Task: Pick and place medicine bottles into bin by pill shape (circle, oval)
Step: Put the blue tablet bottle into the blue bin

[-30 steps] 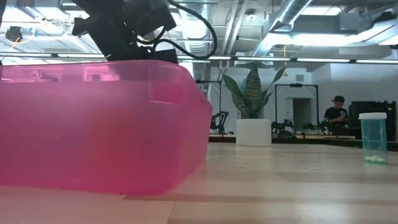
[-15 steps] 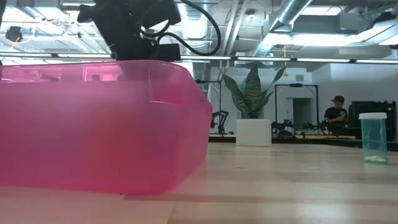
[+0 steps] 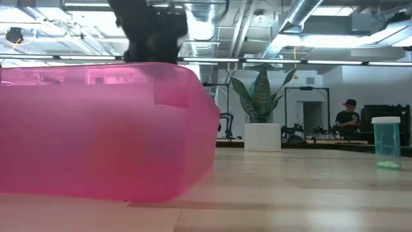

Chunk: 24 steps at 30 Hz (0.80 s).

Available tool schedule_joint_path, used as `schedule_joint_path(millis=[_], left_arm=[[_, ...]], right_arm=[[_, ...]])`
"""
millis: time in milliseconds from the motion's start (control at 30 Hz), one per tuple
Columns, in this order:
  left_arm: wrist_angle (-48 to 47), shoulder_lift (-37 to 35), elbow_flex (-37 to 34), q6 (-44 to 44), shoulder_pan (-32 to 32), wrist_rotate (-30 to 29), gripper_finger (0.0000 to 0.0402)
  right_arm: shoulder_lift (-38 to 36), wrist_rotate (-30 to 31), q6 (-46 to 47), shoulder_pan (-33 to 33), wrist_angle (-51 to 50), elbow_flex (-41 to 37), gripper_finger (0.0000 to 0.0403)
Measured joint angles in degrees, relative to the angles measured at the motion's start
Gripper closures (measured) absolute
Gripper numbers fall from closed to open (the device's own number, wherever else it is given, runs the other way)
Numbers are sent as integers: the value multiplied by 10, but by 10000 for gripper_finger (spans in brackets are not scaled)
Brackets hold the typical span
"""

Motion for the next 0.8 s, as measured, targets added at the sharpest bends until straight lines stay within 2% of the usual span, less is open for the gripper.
schedule_joint_path(millis=[167,267,367,600,700,800], left_arm=[[28,-27,53,25,-17,-9,165],[120,-29,77,75,-26,-6,165],[252,-13,89,136,-30,16,165],[439,87,92,209,-27,78,166],[469,152,130,212,-27,98,166],[467,223,203,241,-27,134,166]], right_arm=[[0,0,4,0,0,0,163],[0,0,4,0,0,0,163],[0,0,5,0,1,0,163],[0,-6,5,0,1,0,163],[0,-7,4,0,0,0,163],[0,-7,4,0,1,0,163]])
